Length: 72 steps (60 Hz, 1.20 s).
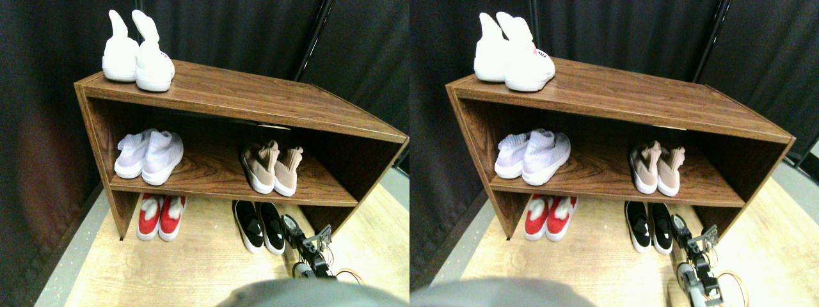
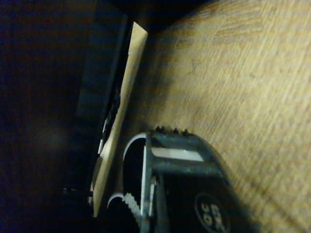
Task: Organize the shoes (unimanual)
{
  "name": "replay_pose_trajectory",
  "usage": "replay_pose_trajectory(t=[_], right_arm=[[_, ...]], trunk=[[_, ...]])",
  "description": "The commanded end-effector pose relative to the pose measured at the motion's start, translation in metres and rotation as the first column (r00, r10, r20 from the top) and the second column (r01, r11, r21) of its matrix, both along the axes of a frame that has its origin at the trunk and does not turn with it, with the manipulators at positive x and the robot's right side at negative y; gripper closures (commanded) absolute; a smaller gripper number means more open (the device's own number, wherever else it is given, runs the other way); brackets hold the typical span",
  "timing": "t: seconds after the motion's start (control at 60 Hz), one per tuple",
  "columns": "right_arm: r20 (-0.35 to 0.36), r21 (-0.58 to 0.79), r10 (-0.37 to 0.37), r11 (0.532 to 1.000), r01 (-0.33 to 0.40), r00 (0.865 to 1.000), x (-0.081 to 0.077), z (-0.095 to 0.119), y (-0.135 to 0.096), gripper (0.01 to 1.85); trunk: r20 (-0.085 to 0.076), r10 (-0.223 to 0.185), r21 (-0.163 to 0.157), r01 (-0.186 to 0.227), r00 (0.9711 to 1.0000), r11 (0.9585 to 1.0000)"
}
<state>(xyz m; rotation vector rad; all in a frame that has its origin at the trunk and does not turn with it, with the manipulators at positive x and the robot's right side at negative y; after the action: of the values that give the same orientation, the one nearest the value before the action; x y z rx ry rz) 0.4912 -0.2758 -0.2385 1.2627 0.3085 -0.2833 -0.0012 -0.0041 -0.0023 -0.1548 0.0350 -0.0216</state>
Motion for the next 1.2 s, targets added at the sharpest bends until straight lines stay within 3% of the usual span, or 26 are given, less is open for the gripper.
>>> replay_pose_trajectory(t=[0.017, 0.35, 0.633, 0.7, 0.85, 0.967, 1.2], right_arm=[[-0.015, 0.029, 0.047, 0.998, -0.046, 0.999, 0.000, -0.002, 0.010, 1.80], [-0.006, 0.033, 0.053, 0.998, -0.053, 0.999, 0.002, -0.001, 0.026, 1.80], [-0.004, 0.026, 0.020, 0.999, -0.019, 1.000, 0.004, 0.000, 0.010, 1.80], [-0.012, -0.028, 0.011, 1.000, -0.012, 1.000, 0.003, 0.002, 0.007, 1.80], [-0.012, -0.097, 0.006, 0.995, -0.007, 1.000, 0.000, 0.014, -0.003, 1.80], [0.069, -0.170, 0.078, 0.983, -0.066, 0.995, -0.004, 0.029, -0.012, 1.80], [0.144, -0.172, 0.130, 0.979, -0.105, 0.981, -0.030, 0.069, -0.008, 1.80]], trunk=[[-0.009, 0.011, -0.019, -0.011, 0.9999, 0.9998], [-0.010, 0.015, -0.025, -0.016, 0.9998, 0.9996], [-0.006, 0.010, -0.020, -0.010, 0.9999, 0.9997], [-0.003, 0.006, -0.017, -0.006, 1.0000, 0.9998], [0.004, -0.003, -0.013, 0.003, 1.0000, 0.9999], [0.011, -0.008, -0.011, 0.008, 0.9999, 0.9999], [0.029, -0.014, -0.007, 0.015, 0.9995, 0.9999]])
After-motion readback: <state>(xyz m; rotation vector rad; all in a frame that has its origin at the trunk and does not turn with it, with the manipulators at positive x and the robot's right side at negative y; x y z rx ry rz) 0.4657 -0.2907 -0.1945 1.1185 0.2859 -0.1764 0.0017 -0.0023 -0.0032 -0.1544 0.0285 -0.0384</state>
